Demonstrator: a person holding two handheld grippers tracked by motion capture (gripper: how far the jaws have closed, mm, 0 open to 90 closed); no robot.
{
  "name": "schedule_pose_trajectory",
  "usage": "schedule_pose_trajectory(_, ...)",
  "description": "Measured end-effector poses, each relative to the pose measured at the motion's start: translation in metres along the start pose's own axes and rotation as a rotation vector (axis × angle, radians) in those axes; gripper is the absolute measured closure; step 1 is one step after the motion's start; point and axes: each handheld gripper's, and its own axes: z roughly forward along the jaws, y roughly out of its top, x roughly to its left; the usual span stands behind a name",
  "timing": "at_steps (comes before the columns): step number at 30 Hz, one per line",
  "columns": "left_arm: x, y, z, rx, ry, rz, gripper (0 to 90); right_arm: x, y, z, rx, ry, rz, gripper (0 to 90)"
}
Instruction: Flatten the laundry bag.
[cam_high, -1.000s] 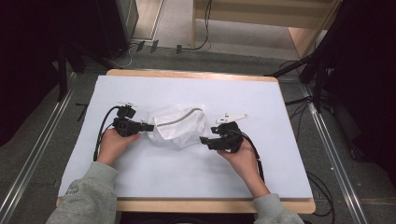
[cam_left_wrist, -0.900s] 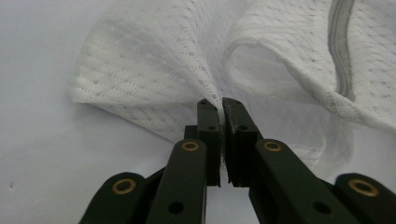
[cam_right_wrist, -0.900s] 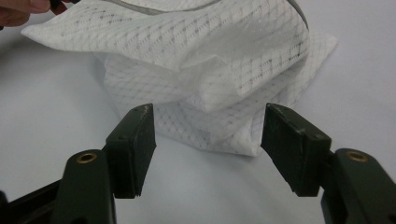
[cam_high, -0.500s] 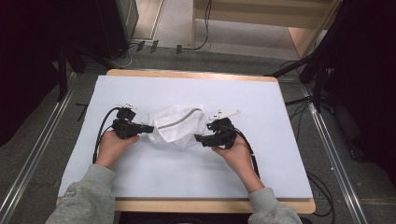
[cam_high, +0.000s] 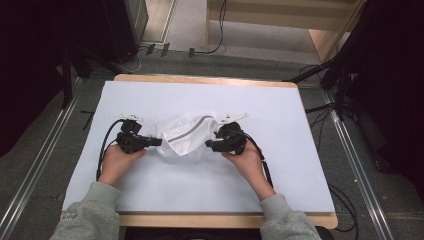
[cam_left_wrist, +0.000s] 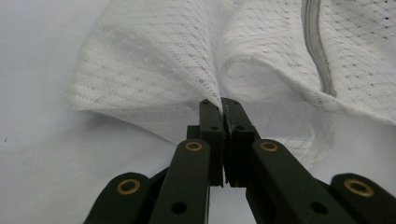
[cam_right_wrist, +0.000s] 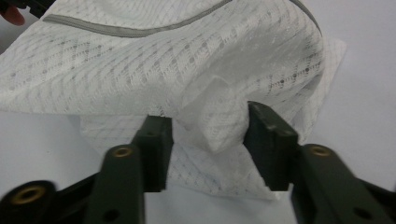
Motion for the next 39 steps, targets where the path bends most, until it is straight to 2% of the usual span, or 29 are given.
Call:
schedule_pose_trajectory(3,0.001,-0.003,-0.004,-0.004,0.007,-0.006,89.3,0.0,0.002,-0.001,0.001,0.009,-0.004,71.0)
schedule_pose_trajectory(6,0.004,-0.006,-0.01,-0.018,0.015,-0.017,89.4,-0.001,0.004,-0.001,-0.003,0.02,-0.001,78.5)
schedule_pose_trajectory(8,0.006,-0.008,-0.015,-0.034,0.025,-0.028,89.5,-0.001,0.005,-0.001,0.003,0.025,0.005,82.8)
schedule_pose_trajectory(11,0.008,-0.009,-0.018,-0.044,0.027,-0.036,89.5,-0.003,0.005,-0.002,0.009,0.032,0.008,83.9)
schedule_pose_trajectory(13,0.011,-0.01,-0.021,-0.055,0.034,-0.045,89.5,-0.006,0.005,-0.006,0.008,0.037,0.028,85.4)
schedule_pose_trajectory(25,0.025,-0.012,-0.034,-0.098,0.054,-0.095,89.5,-0.013,0.001,-0.024,0.004,0.033,0.04,86.9)
schedule_pose_trajectory(32,0.028,-0.01,-0.033,-0.091,0.051,-0.096,90.0,-0.016,-0.003,-0.032,-0.002,0.035,0.062,89.4)
schedule_pose_trajectory(34,0.028,-0.008,-0.031,-0.087,0.051,-0.092,90.0,-0.017,-0.005,-0.03,-0.001,0.059,0.077,82.7)
schedule_pose_trajectory(36,0.027,-0.007,-0.029,-0.085,0.05,-0.091,90.0,-0.016,-0.005,-0.029,-0.001,0.062,0.074,81.0)
schedule_pose_trajectory(39,0.027,-0.005,-0.027,-0.081,0.048,-0.091,90.0,-0.013,-0.004,-0.03,-0.009,0.063,0.064,73.9)
